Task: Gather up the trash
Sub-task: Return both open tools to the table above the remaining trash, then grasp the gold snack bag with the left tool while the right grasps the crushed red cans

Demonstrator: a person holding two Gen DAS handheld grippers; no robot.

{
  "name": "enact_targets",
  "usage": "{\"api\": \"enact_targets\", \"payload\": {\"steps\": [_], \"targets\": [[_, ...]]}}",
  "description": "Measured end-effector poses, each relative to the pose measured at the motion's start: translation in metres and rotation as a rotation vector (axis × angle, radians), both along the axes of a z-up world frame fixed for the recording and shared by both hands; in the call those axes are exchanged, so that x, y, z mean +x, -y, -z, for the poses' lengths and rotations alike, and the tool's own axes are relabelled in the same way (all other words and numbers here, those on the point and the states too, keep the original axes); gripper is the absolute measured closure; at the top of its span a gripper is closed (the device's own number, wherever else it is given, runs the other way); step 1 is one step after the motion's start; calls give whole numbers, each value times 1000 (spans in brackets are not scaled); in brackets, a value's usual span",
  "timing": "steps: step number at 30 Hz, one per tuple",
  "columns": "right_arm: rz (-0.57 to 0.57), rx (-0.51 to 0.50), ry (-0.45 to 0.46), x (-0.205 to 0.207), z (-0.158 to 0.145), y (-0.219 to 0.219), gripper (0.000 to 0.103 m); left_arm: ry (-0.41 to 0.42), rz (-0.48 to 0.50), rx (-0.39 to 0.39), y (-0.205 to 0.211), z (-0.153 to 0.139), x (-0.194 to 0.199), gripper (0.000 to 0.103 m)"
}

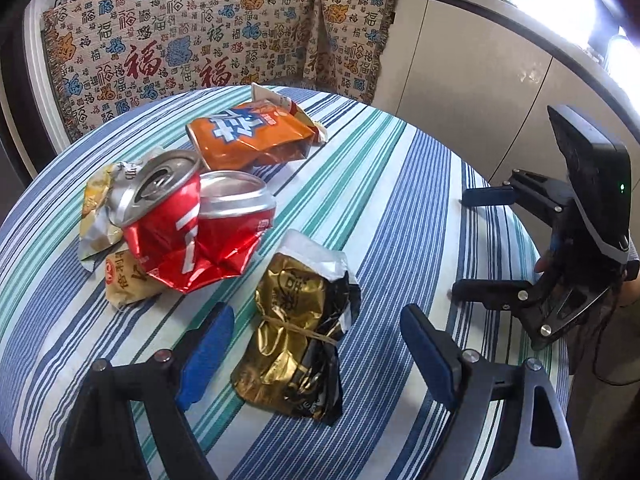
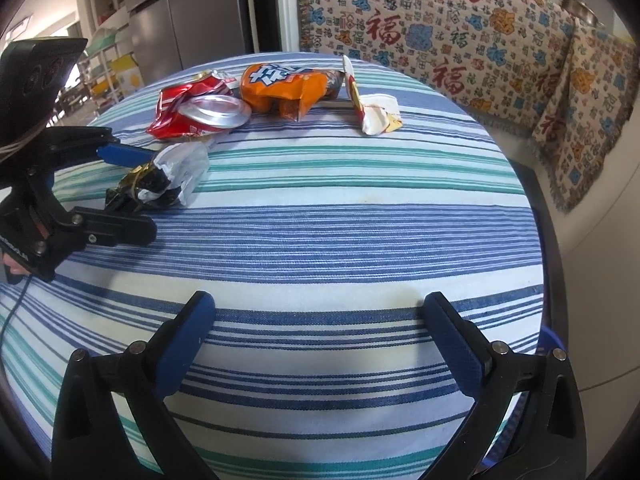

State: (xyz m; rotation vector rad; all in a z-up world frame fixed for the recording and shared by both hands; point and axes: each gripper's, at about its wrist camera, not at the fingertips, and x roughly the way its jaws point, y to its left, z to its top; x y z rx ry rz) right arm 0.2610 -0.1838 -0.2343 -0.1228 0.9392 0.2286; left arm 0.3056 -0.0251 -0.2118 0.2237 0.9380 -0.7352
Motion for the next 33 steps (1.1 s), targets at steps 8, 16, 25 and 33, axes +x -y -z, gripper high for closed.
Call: {"api": "enact_targets", "payload": {"steps": [8,16,25,33], "targets": [[0,-1,-11,3,0,1,0,50,-144,27,-21,-7,-38,62],[-19,128,76,9,-29,-20,7,62,-582,52,-99,-6,-44,57],[-97,117,130,81,-44,-106,7,35,-590,-19,-110,-2,-44,40],[-35,26,43,120,-21,-130,51,36,-597,-9,-108,-3,-45,40]]}}
